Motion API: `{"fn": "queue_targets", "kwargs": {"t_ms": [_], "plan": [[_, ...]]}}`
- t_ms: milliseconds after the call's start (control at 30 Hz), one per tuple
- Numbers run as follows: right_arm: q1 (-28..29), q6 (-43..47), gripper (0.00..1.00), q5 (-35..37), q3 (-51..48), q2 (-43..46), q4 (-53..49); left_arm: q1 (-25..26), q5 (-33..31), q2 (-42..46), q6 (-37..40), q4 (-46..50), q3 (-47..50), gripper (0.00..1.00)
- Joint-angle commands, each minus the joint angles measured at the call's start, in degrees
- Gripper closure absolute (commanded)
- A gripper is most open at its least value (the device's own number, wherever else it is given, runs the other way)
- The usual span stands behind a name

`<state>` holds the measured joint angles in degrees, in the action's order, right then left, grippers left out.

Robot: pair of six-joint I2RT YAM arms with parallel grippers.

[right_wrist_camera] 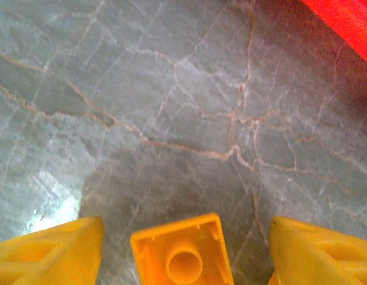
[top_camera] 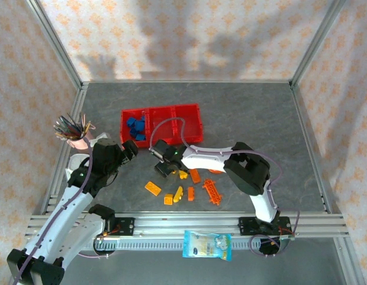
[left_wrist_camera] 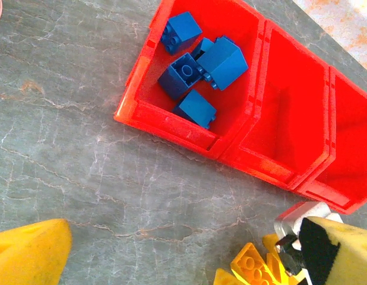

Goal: Sort the legos into containers by color
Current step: Pick up the lego from the center of the table.

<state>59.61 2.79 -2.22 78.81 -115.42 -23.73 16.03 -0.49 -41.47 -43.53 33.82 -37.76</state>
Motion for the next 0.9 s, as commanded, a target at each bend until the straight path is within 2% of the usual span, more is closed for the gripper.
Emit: {"fn": "queue_targets", "kwargs": {"t_ms": [0,333,600,733,867], "plan": [[0.9,-1.4,0.27,-0.9,-1.6,3.0,-2.3,0.2,-1.9,1.5,-0.7,2.6,-0.2,0.01],[1.0,-2.2,0.43,2.3,-0.9,1.2,-1.4,0.2,-2.0,2.4,-1.7,1.7,0.3,0.01],[1.0,-2.3,0.66,3.3,0.5,2.0,0.3,0.2,-1.2,2.7,-2.3,0.9,0.4,0.01],[0.6,-3.0,0.69,2.9,2.7,4.1,0.9,0.2,-0.8,2.6,-2.2,0.4,-0.3,0.01],[-2.3,-5.6,0.69,1.3,6.8,5.2,1.1,0.2,-0.3,2.2,-1.8,-0.4,-1.7,0.01]]}}
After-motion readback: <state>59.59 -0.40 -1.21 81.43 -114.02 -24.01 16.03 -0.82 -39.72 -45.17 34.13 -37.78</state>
